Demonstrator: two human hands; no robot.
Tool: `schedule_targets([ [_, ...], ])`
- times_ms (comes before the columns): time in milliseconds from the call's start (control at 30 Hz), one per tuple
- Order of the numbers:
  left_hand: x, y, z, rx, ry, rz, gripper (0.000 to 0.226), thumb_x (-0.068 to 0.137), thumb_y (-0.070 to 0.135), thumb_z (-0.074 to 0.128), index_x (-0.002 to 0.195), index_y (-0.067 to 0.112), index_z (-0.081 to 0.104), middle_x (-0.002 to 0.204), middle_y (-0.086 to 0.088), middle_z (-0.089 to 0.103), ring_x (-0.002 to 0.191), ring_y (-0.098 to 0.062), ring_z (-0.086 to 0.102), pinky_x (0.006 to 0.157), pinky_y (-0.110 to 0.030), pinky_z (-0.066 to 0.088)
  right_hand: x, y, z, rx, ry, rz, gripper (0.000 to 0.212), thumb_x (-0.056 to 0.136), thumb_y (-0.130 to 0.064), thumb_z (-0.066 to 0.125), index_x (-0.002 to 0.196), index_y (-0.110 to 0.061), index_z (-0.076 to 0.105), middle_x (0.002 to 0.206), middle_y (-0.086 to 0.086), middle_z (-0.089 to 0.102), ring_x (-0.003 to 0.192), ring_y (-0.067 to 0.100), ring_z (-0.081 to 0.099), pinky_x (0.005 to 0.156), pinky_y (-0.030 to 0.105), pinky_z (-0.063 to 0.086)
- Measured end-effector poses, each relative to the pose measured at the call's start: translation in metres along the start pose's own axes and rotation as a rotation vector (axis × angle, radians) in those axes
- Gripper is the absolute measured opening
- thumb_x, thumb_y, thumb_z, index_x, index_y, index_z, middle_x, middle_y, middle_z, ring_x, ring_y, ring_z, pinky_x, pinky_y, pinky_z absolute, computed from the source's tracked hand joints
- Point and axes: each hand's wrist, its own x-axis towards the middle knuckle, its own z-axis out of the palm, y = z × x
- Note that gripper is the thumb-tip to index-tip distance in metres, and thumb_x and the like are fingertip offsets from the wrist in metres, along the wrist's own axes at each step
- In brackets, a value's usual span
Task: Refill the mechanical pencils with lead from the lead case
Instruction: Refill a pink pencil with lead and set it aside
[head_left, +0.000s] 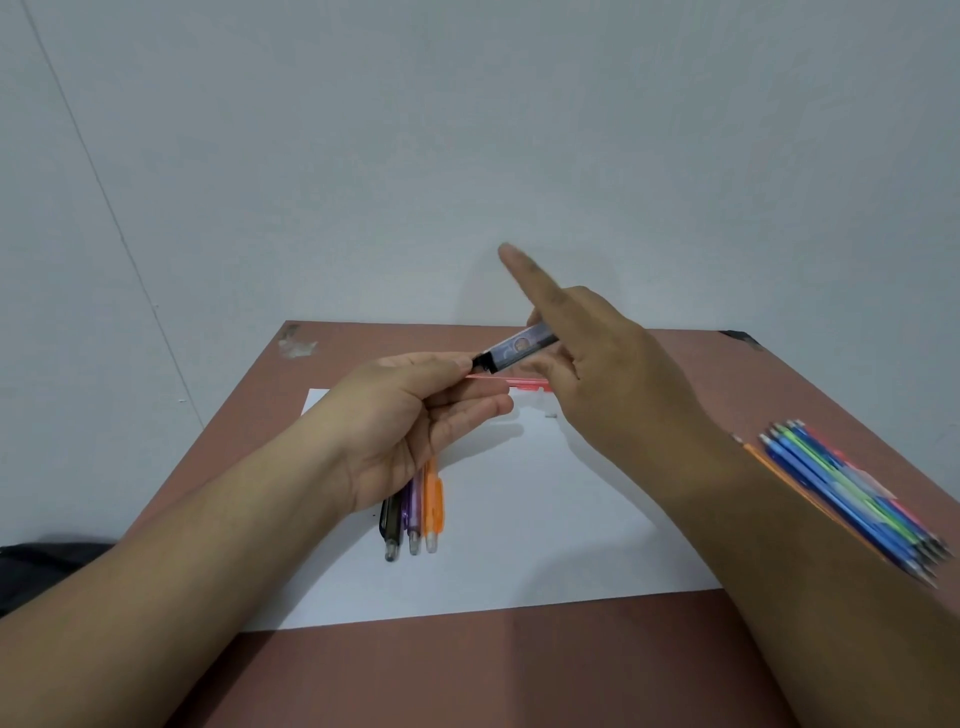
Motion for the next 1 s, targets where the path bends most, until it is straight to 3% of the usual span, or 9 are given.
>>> schedule_targets([
  [33, 0.000, 0.000, 0.000, 0.003, 0.000, -0.001, 0.027, 0.102, 0.006, 0.051, 0.119, -0.013, 0.060, 0.106, -0.030, 0.071, 0.095, -0.034, 0.074, 0.074, -0.029, 0.062, 0.000, 0.001, 0.000, -0.007, 0.010, -0.012, 0.079, 0.095, -0.004, 0.058, 0.155, -0.046, 0.028, 0.103, -0.005, 0.052, 0.075, 0.026, 0.058, 0.060, 0.042, 0.055],
  [133, 0.001, -0.002, 0.000, 0.015, -0.004, -0.011, 0.027, 0.102, 0.004, 0.049, 0.119, -0.014, 0.060, 0.108, -0.031, 0.070, 0.096, -0.036, 0.074, 0.073, -0.029, 0.063, -0.001, 0.008, 0.003, 0.041, 0.005, -0.067, 0.060, 0.089, 0.004, 0.061, 0.133, -0.037, 0.063, 0.113, -0.009, 0.054, 0.085, 0.022, 0.061, 0.064, 0.043, 0.057],
  [167, 0.001, -0.003, -0.001, 0.017, -0.004, -0.014, 0.027, 0.102, 0.004, 0.049, 0.119, -0.013, 0.060, 0.108, -0.032, 0.070, 0.096, -0.036, 0.074, 0.073, -0.029, 0.063, -0.001, 0.009, 0.004, 0.041, -0.001, -0.068, 0.063, 0.089, 0.004, 0.061, 0.135, -0.039, 0.062, 0.113, -0.010, 0.054, 0.084, 0.022, 0.062, 0.064, 0.043, 0.057],
  [267, 0.001, -0.002, -0.001, 0.022, -0.007, -0.013, 0.026, 0.103, 0.005, 0.048, 0.116, -0.013, 0.062, 0.105, -0.031, 0.071, 0.095, -0.035, 0.074, 0.073, -0.028, 0.063, 0.001, 0.006, 0.001, -0.025, -0.008, -0.041, 0.079, 0.093, 0.001, 0.056, 0.152, -0.047, 0.034, 0.105, -0.007, 0.052, 0.074, 0.025, 0.057, 0.058, 0.044, 0.055],
  [367, 0.001, -0.003, 0.000, 0.039, -0.006, -0.012, 0.026, 0.103, 0.004, 0.047, 0.114, -0.013, 0.063, 0.105, -0.030, 0.071, 0.093, -0.034, 0.075, 0.071, -0.027, 0.062, -0.001, 0.009, 0.002, 0.008, -0.018, -0.081, 0.064, 0.089, 0.006, 0.057, 0.133, -0.040, 0.061, 0.111, -0.010, 0.053, 0.082, 0.023, 0.060, 0.059, 0.043, 0.056],
  [400, 0.001, -0.003, 0.000, 0.042, -0.002, -0.012, 0.026, 0.103, 0.004, 0.047, 0.114, -0.013, 0.063, 0.105, -0.030, 0.071, 0.093, -0.034, 0.075, 0.071, -0.027, 0.062, -0.001, 0.010, 0.002, 0.024, -0.020, -0.084, 0.067, 0.089, 0.006, 0.058, 0.135, -0.042, 0.060, 0.111, -0.010, 0.053, 0.081, 0.022, 0.061, 0.060, 0.043, 0.056],
  [533, 0.001, -0.003, 0.000, 0.027, -0.002, -0.008, 0.026, 0.103, 0.006, 0.048, 0.113, -0.013, 0.063, 0.106, -0.030, 0.071, 0.097, -0.035, 0.074, 0.074, -0.028, 0.062, 0.001, 0.005, -0.001, -0.019, -0.038, -0.033, 0.091, 0.094, -0.001, 0.054, 0.154, -0.058, 0.016, 0.100, -0.009, 0.048, 0.069, 0.027, 0.054, 0.056, 0.047, 0.053],
  [867, 0.001, 0.001, -0.003, 0.037, 0.040, 0.069, 0.024, 0.104, 0.009, 0.049, 0.107, -0.011, 0.062, 0.104, -0.031, 0.071, 0.096, -0.039, 0.073, 0.075, -0.033, 0.063, 0.000, 0.012, 0.001, 0.000, -0.016, -0.013, 0.071, 0.095, -0.007, 0.062, 0.149, -0.047, 0.042, 0.105, -0.009, 0.055, 0.077, 0.018, 0.055, 0.062, 0.038, 0.055],
  [1000, 0.003, 0.003, -0.010, 0.331, 0.074, 0.168, 0.018, 0.100, 0.001, 0.054, 0.106, -0.006, 0.069, 0.106, -0.025, 0.073, 0.098, -0.034, 0.073, 0.081, -0.030, 0.061, -0.001, 0.011, -0.001, 0.038, -0.019, 0.039, 0.063, 0.099, -0.018, 0.060, 0.149, -0.050, 0.041, 0.106, -0.010, 0.055, 0.084, 0.016, 0.056, 0.070, 0.036, 0.055],
])
